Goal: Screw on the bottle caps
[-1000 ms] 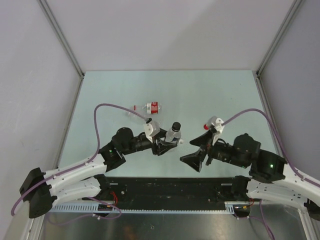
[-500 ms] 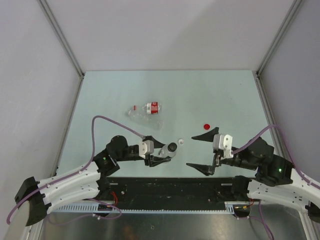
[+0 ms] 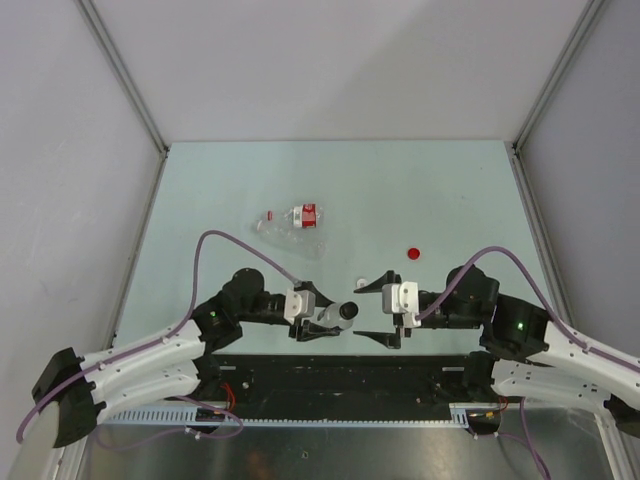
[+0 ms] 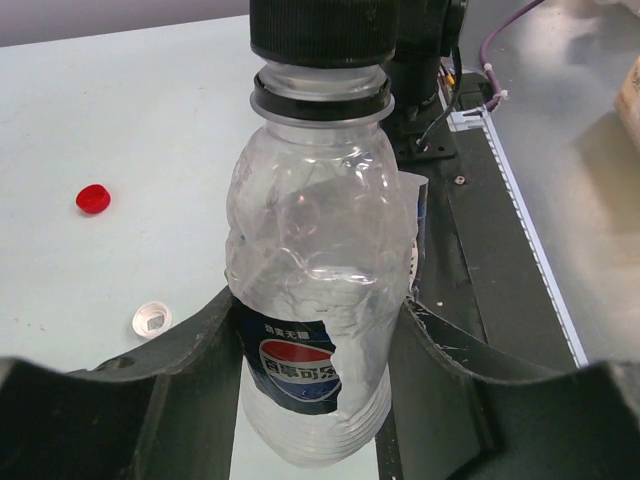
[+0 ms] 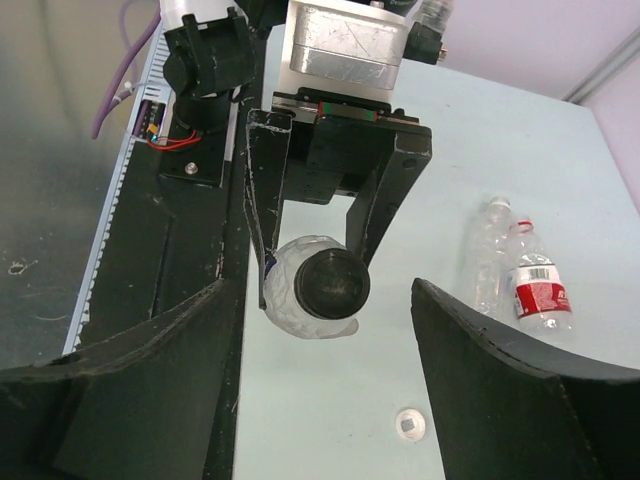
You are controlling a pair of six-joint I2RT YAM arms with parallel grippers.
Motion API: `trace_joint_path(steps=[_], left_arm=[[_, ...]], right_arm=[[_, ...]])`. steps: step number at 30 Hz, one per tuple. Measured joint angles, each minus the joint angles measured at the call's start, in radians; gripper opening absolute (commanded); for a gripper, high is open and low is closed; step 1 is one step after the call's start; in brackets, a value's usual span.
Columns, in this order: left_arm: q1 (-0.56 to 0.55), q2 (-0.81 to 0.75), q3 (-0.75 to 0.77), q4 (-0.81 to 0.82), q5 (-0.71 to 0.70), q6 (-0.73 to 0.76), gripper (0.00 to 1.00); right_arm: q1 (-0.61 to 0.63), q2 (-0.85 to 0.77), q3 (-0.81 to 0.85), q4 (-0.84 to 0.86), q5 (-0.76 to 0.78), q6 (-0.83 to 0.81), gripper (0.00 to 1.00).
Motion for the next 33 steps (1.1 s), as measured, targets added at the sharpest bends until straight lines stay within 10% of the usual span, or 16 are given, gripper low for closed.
trace_joint_path(steps=[33], left_arm=[[0.0, 0.029, 0.046, -0.082, 0.047, 0.008, 0.0]], right_arm=[[0.0, 0.066, 0.0, 0.006, 0.004, 0.035, 0.21]])
